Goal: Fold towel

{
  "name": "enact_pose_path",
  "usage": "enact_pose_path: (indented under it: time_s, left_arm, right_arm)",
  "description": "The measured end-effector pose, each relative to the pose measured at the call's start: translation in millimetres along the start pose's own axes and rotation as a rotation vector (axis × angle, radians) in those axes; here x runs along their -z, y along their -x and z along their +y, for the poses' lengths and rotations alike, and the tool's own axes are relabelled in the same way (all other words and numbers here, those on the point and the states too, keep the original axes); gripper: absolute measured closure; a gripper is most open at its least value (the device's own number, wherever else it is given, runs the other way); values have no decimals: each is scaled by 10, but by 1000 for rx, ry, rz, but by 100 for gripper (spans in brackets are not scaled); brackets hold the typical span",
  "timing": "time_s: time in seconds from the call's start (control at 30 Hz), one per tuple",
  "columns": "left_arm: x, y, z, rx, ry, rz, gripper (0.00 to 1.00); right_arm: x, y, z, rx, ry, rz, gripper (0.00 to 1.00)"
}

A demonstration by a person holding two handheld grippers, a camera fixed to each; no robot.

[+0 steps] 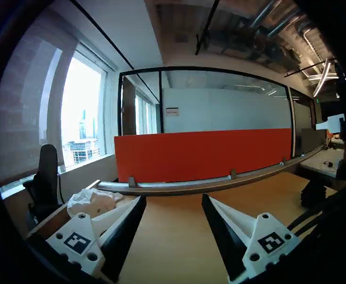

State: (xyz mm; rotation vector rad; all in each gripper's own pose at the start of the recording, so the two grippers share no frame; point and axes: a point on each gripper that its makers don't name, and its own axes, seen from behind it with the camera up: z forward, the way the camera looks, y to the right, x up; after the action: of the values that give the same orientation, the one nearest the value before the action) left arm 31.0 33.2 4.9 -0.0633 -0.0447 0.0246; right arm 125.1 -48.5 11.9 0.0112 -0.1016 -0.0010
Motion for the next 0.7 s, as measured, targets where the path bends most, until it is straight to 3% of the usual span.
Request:
enact_pose_path:
  time_s: [0.7]
  left_arm:
    - [-4,899,-111,39,1,22,13]
  right_arm:
    - [27,473,-106,15,17,8,0]
